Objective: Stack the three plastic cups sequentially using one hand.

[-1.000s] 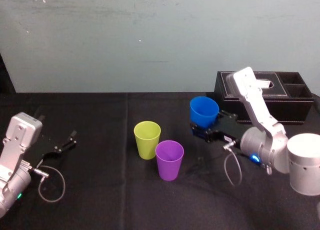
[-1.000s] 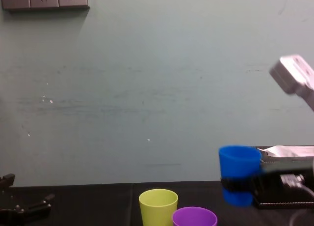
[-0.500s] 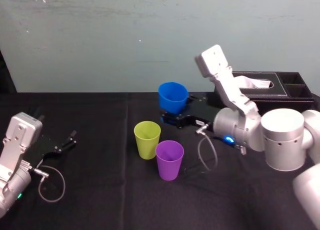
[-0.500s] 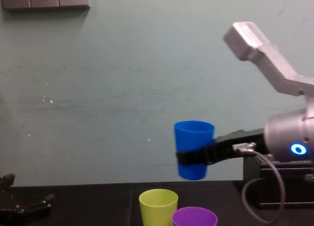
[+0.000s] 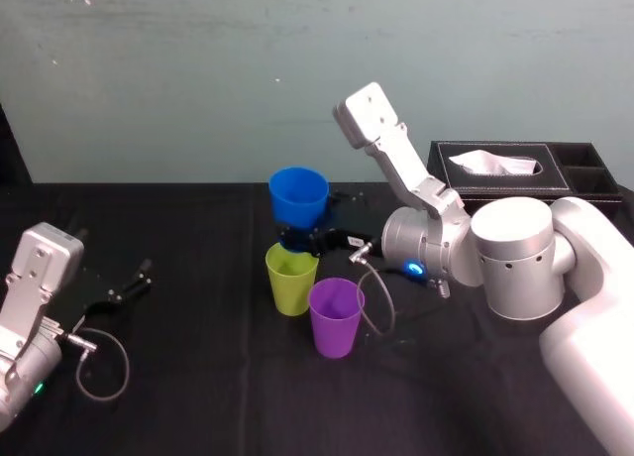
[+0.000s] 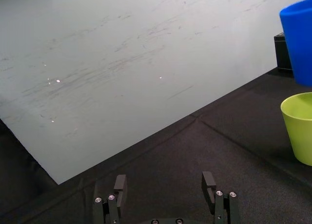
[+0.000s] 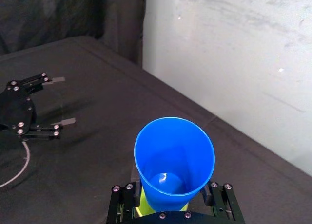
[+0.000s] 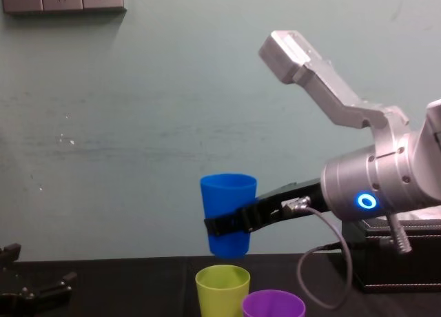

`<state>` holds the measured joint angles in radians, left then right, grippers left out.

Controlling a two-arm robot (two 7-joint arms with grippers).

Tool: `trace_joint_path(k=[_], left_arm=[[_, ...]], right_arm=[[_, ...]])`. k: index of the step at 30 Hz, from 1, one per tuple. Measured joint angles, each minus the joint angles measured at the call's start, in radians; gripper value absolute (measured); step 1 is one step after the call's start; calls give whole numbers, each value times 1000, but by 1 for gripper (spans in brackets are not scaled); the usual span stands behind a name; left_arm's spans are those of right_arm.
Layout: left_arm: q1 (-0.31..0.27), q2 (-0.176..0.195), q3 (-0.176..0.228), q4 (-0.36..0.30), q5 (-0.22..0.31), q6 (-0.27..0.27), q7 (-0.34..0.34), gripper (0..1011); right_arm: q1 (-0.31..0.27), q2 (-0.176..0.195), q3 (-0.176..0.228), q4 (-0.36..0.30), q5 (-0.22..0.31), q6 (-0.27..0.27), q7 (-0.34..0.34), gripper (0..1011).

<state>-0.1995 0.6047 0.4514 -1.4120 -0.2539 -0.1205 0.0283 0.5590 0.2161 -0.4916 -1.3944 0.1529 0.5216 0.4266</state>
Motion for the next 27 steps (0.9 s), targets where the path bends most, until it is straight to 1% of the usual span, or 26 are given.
trace_joint_path(k=[9, 18, 27], left_arm=[[0, 0, 0, 0, 0, 0, 0, 1000], [0, 0, 0, 0, 0, 0, 0, 1000], [0, 0, 0, 0, 0, 0, 0, 1000]], right_arm=[[21, -13, -19, 55, 24, 6, 18, 705], [32, -18, -31, 84, 35, -2, 19, 705], [33, -20, -35, 99, 44, -13, 14, 705]])
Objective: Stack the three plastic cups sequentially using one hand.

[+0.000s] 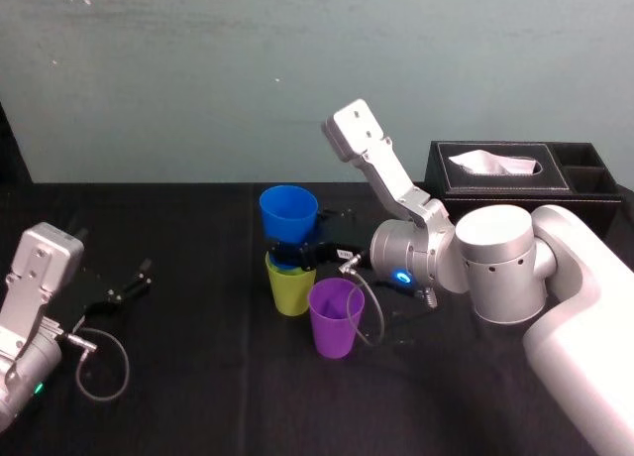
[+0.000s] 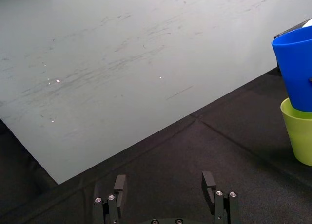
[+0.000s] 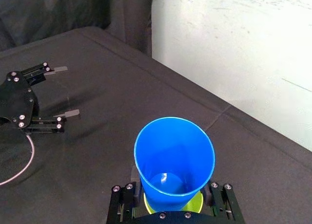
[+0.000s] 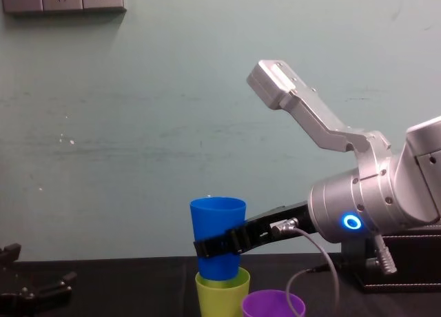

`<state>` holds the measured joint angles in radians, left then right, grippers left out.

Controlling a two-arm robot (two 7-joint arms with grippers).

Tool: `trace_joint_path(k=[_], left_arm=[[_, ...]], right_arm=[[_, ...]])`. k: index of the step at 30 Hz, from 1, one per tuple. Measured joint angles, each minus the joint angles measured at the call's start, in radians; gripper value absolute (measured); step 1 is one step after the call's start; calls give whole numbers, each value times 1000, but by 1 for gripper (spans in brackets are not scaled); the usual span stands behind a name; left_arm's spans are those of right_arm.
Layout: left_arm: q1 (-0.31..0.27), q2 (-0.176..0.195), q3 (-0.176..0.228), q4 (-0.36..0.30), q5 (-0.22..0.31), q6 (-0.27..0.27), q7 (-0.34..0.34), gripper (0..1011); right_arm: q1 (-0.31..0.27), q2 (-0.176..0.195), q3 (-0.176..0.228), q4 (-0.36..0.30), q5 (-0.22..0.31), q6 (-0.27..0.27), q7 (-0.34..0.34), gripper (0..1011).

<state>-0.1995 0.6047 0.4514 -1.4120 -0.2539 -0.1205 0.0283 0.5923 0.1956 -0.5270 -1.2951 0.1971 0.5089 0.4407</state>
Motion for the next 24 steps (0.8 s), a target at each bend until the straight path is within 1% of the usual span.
trace_joint_path(k=[12, 24], left_arm=[[0, 0, 0, 0, 0, 0, 0, 1000], [0, 0, 0, 0, 0, 0, 0, 1000]], right_arm=[[-3, 0, -2, 18, 6, -20, -13, 704], [2, -2, -10, 45, 0, -35, -16, 704]])
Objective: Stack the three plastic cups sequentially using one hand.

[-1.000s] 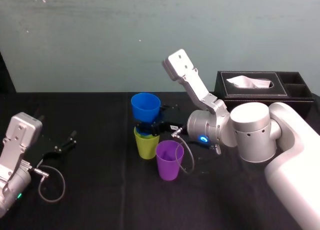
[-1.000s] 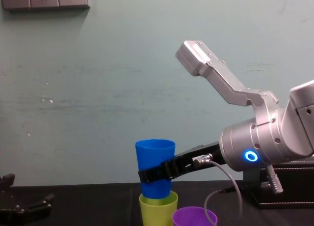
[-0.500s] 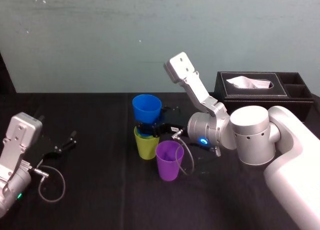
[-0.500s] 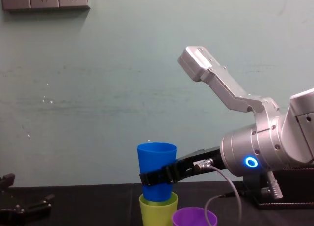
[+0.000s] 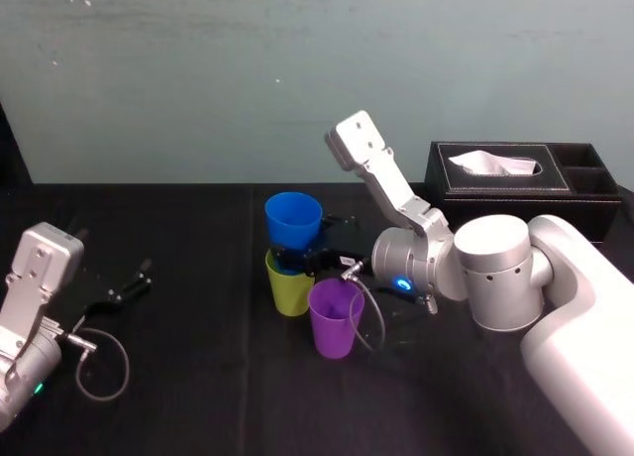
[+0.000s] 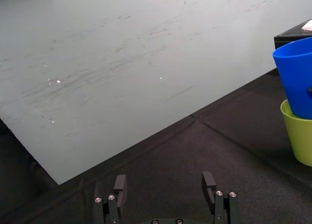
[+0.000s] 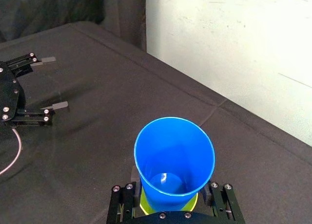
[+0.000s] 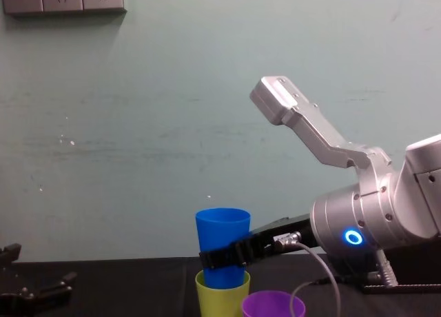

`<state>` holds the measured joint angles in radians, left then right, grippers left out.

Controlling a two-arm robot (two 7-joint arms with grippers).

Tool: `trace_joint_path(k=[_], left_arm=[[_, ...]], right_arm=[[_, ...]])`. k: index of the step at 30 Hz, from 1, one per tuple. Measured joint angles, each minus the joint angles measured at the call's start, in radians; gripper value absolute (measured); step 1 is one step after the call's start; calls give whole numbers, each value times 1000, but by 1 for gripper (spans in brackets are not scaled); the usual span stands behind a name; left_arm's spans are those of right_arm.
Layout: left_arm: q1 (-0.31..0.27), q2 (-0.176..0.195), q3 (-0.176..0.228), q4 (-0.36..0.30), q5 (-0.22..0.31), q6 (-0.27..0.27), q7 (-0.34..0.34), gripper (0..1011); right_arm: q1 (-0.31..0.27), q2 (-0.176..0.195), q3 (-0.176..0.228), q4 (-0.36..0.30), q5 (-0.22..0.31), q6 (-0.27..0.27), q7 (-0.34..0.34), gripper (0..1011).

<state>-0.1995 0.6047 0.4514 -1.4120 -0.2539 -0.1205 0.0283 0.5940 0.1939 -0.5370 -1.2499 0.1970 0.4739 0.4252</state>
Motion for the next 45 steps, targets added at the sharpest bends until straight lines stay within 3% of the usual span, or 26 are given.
trace_joint_path(k=[18, 29, 45], left_arm=[[0, 0, 0, 0, 0, 0, 0, 1000], [0, 0, 0, 0, 0, 0, 0, 1000], [0, 0, 0, 0, 0, 0, 0, 1000]], right_arm=[[0, -7, -2, 15, -4, -9, -1, 707], [0, -6, -2, 13, -5, -9, -1, 985], [-4, -2, -2, 2, -7, -12, -2, 1004]])
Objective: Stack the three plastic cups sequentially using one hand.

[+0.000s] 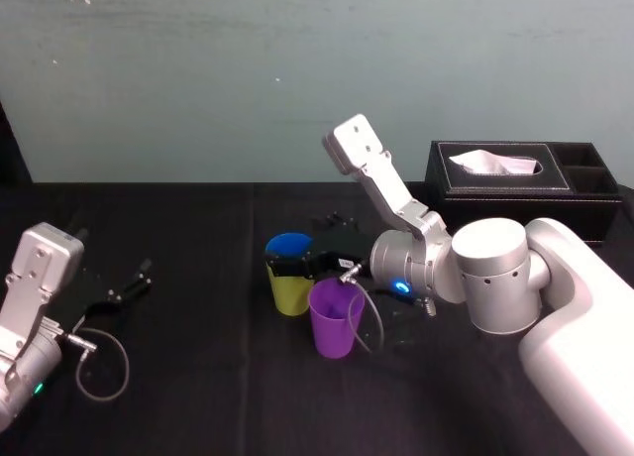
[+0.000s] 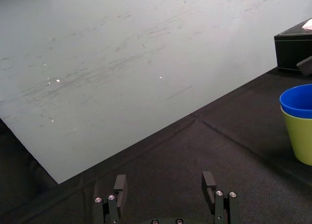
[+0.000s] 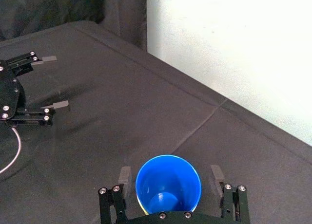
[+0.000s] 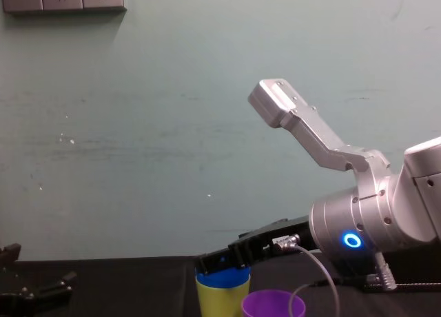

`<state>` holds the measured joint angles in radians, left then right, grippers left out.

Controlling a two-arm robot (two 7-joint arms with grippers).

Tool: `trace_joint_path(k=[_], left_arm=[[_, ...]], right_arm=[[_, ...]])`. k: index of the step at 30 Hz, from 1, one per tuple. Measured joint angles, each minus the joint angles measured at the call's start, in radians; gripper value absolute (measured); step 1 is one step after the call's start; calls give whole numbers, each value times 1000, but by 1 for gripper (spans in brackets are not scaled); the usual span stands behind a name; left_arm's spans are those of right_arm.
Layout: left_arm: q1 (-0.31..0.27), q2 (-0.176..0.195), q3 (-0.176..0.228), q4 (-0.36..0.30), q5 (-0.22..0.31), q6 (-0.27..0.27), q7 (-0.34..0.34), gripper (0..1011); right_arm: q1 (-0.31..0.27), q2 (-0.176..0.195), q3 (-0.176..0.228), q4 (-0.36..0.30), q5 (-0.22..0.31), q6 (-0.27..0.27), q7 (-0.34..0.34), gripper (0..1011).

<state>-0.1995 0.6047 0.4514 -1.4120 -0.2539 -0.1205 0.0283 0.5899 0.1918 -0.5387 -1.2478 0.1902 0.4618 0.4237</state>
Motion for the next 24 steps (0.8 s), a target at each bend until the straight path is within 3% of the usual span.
trace_joint_path(k=[5, 16, 24], left_arm=[[0, 0, 0, 0, 0, 0, 0, 1000], [0, 0, 0, 0, 0, 0, 0, 1000], [0, 0, 0, 0, 0, 0, 0, 1000]], right_arm=[[-21, 13, 9, -42, -6, -10, -14, 1004], [-130, 55, 72, -195, -16, -27, -85, 1004], [-217, 112, 111, -328, -14, 30, -88, 1004]])
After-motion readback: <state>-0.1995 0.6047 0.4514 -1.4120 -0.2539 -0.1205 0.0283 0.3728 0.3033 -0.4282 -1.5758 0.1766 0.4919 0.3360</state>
